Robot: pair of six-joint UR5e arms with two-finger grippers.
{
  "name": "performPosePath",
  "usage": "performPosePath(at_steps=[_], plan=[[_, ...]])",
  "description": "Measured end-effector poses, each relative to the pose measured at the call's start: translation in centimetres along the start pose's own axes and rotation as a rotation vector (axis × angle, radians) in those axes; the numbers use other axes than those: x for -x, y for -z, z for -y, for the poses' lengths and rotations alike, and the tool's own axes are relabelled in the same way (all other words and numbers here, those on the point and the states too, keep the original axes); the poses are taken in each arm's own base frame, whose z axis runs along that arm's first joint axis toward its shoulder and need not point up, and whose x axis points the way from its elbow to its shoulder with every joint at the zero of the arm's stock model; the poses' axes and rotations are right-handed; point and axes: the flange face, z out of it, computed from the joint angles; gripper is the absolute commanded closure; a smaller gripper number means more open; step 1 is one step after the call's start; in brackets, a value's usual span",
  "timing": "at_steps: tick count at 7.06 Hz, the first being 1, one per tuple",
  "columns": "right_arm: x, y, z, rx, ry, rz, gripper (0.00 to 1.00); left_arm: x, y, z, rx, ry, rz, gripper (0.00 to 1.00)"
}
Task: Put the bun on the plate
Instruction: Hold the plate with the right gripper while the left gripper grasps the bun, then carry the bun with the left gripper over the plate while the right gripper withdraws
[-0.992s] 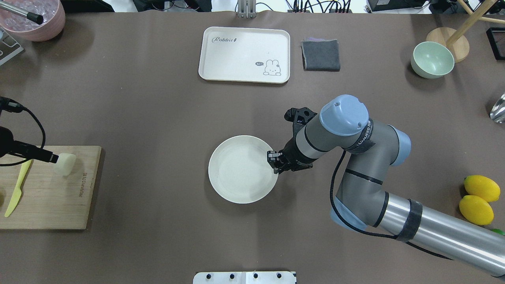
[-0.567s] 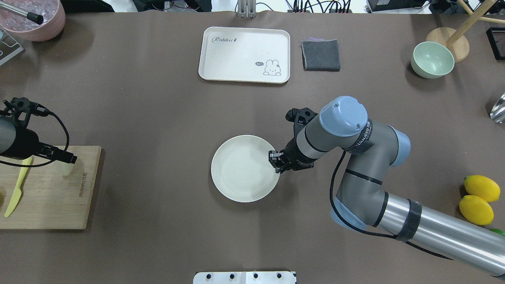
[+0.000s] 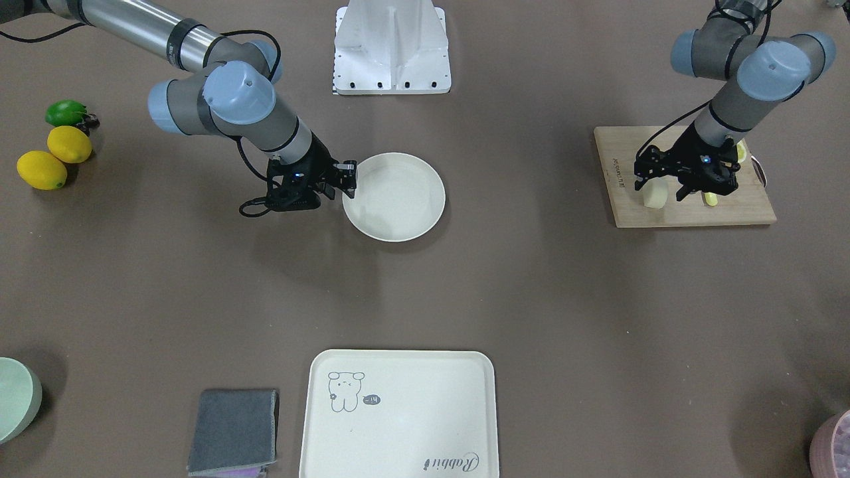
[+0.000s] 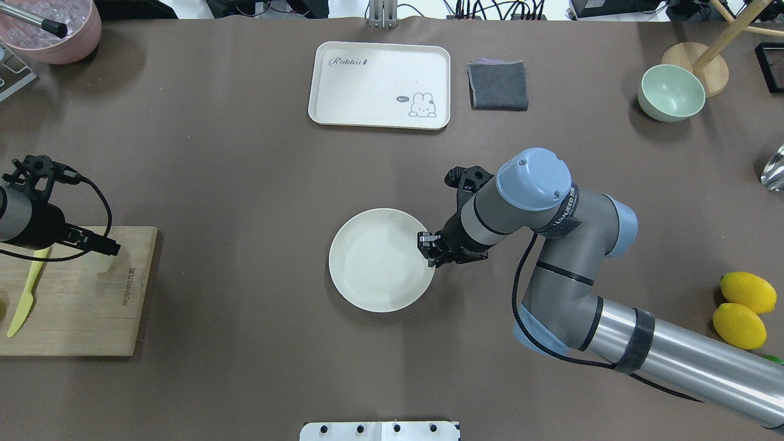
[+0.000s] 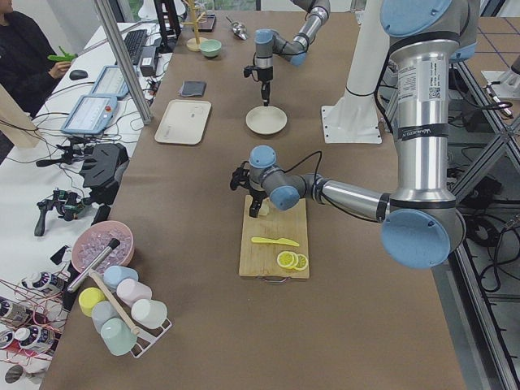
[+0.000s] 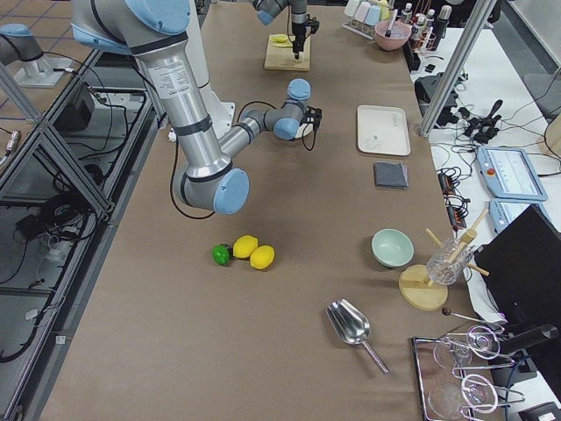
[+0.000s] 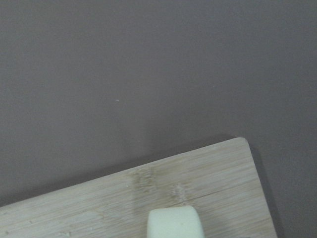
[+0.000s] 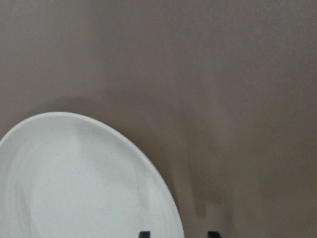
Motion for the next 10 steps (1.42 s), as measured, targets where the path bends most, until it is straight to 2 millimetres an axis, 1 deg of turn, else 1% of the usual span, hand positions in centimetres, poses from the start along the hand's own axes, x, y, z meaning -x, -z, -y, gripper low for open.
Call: performPosePath(at_steps=[1, 3, 5, 6, 7, 8, 9, 10], plan=[[-0.1, 0.4, 0.4, -0.006, -0.011, 0.002, 0.01, -0.1, -0.2, -0.2, 0.005, -0.003, -0.001, 0.48], [0.0, 0.6, 0.7, -0.010, -0.016, 0.006, 0.01, 0.2, -0.4, -0.7, 0.014, -0.002, 0.005, 0.60], [0.2, 0.9, 0.8, -0.013, -0.016, 0.009, 0.01, 0.3, -0.3, -0.9, 0.016, -0.006, 0.006, 0.61], [0.3, 1.1, 0.9, -0.014, -0.016, 0.012, 0.01, -0.2, 0.0, -0.6, 0.009, -0.011, -0.003, 0.63], [0.3, 1.4, 1.1, -0.017, -0.017, 0.017, 0.01, -1.4, 0.5, 0.4, -0.007, -0.018, -0.021, 0.62], [0.3, 2.1, 1.6, -0.024, -0.018, 0.023, 0.01, -3.8, 1.4, 2.4, -0.034, -0.009, -0.049, 0.62], [-0.2, 3.3, 2.7, -0.028, -0.025, 0.029, 0.01, -7.4, 2.5, 5.3, -0.063, 0.028, -0.085, 0.62], [-1.3, 4.8, 4.3, -0.029, -0.030, 0.033, 0.01, -12.4, 3.3, 8.1, -0.078, 0.074, -0.129, 0.62]])
